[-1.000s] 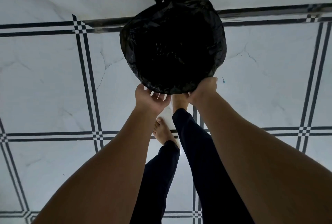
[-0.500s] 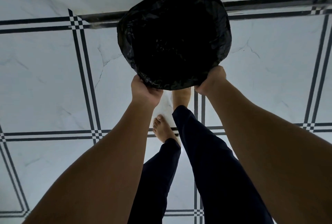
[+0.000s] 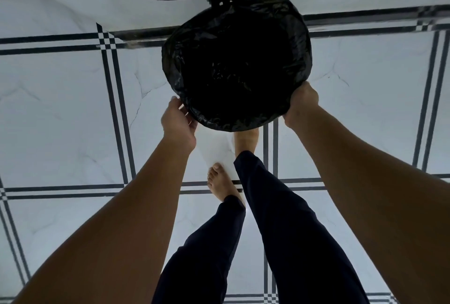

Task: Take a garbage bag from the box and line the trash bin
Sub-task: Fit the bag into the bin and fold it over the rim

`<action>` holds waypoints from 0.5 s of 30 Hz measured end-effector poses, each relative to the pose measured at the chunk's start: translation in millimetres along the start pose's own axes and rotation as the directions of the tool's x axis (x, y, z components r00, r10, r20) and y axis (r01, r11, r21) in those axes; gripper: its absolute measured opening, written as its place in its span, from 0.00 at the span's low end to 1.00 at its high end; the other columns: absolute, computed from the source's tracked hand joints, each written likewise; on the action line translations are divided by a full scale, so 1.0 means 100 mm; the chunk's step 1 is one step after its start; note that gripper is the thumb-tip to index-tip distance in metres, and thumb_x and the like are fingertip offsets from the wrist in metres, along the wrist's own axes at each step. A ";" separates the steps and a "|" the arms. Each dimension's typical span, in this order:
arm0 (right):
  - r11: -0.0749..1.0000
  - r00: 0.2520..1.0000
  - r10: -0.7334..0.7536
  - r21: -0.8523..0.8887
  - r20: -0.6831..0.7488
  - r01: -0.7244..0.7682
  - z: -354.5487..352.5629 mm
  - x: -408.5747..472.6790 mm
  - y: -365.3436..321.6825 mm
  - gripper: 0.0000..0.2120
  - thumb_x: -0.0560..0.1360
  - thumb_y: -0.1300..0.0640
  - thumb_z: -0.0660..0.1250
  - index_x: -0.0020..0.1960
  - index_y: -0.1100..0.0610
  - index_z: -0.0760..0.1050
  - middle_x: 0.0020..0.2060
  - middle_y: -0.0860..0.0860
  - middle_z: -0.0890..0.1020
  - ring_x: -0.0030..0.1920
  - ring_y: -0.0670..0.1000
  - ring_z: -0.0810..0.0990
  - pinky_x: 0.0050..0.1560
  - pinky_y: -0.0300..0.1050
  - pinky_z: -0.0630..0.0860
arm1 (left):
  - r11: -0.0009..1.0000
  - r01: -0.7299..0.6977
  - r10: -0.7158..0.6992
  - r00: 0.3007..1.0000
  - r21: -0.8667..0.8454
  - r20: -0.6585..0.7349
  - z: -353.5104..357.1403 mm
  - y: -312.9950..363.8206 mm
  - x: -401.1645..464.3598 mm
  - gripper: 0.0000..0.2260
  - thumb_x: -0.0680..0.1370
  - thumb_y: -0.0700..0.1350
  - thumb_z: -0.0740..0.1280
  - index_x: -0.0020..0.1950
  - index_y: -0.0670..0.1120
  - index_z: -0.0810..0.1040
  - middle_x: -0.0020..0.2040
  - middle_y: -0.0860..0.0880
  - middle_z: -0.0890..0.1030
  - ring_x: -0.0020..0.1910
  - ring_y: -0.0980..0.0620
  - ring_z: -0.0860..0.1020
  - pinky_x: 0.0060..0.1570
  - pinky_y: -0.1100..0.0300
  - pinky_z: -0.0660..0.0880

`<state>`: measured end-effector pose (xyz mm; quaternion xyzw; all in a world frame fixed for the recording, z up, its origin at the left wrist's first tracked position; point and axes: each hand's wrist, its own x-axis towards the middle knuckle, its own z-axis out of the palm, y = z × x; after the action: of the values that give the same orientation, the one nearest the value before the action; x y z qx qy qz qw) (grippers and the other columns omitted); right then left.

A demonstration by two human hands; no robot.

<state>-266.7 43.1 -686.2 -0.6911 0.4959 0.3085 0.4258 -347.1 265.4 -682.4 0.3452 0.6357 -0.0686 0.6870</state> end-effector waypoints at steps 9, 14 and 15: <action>0.602 0.844 -0.536 -0.713 -0.026 0.361 0.06 0.00 -0.35 0.35 0.80 0.49 0.63 0.80 0.63 0.57 0.73 0.60 0.70 0.73 0.58 0.69 0.61 0.44 0.72 | 0.912 -0.261 0.303 0.949 0.317 -0.089 0.33 0.26 -0.02 0.14 0.83 0.45 0.60 0.63 0.45 0.82 0.59 0.49 0.84 0.58 0.50 0.81 0.58 0.58 0.78; 0.629 0.870 -0.485 -0.725 -0.086 0.279 0.00 0.07 -0.38 0.31 0.81 0.51 0.63 0.79 0.62 0.59 0.69 0.58 0.72 0.69 0.56 0.71 0.63 0.45 0.72 | 0.871 -0.220 0.255 0.967 0.440 -0.020 0.23 0.38 0.11 0.15 0.81 0.44 0.59 0.64 0.42 0.80 0.61 0.41 0.83 0.58 0.48 0.81 0.64 0.53 0.77; 0.639 0.882 -0.464 -0.719 -0.077 0.274 -0.02 0.09 -0.38 0.29 0.80 0.52 0.64 0.77 0.62 0.63 0.65 0.57 0.74 0.65 0.55 0.74 0.60 0.44 0.73 | 0.846 -0.238 0.274 0.962 0.477 -0.006 0.21 0.40 0.12 0.14 0.82 0.44 0.60 0.63 0.42 0.81 0.59 0.41 0.83 0.55 0.49 0.81 0.64 0.54 0.78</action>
<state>-227.5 43.4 -682.1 -0.9192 0.2420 0.2846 0.1245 -306.1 287.4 -679.6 0.5858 0.5730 -0.1164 0.5612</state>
